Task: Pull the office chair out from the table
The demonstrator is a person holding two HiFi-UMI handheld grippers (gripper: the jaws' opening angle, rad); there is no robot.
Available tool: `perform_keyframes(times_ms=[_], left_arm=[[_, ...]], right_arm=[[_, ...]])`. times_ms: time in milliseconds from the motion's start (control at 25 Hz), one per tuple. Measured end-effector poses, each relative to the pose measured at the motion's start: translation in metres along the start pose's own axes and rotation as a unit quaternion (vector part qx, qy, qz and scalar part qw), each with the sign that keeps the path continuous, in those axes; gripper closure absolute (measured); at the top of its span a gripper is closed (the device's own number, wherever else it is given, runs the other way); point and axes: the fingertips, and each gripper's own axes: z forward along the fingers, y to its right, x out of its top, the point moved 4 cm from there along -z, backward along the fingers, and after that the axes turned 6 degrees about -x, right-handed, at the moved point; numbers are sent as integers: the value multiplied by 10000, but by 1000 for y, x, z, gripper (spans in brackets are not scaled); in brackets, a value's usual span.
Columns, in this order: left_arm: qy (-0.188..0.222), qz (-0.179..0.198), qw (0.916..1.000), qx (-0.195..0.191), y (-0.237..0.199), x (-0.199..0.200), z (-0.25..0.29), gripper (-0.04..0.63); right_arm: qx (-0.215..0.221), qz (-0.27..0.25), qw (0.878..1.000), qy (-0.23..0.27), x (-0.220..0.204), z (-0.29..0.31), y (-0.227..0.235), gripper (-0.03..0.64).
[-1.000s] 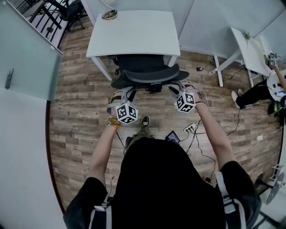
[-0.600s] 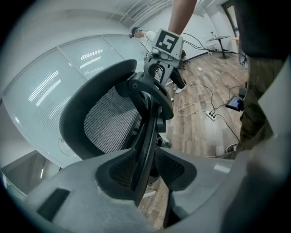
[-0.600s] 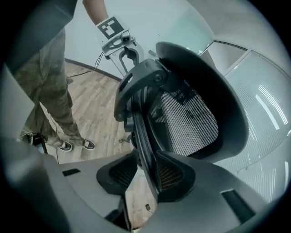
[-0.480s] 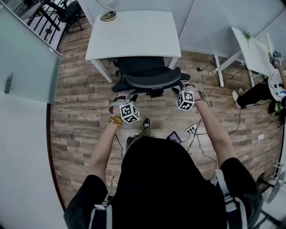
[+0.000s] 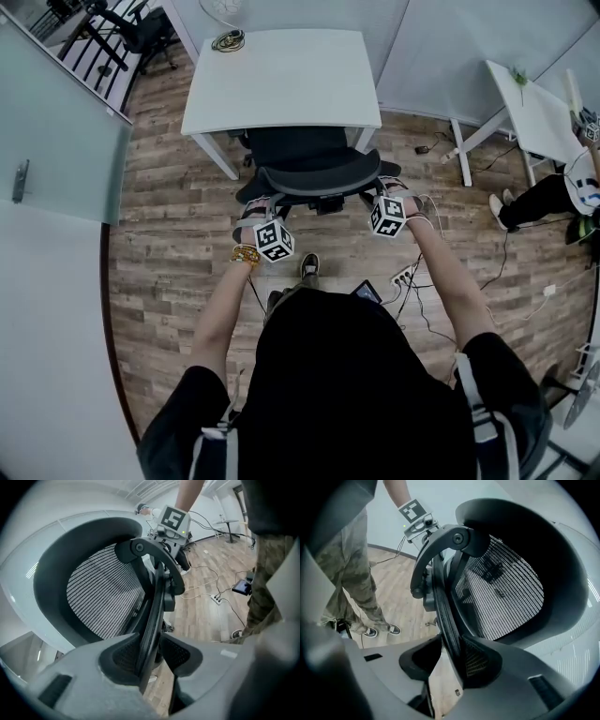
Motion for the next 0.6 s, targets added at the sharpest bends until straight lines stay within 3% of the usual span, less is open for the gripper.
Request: perform_keyframes(times_ms=[160, 600], left_arm=[[-8, 65, 10000, -6, 0, -2, 0, 453], [-249, -217, 9978, -584, -10, -31, -7, 443]], right_arm=[[54, 35, 10000, -14, 3, 4, -2, 499], [194, 347, 9992, 104, 32, 10, -17, 502]])
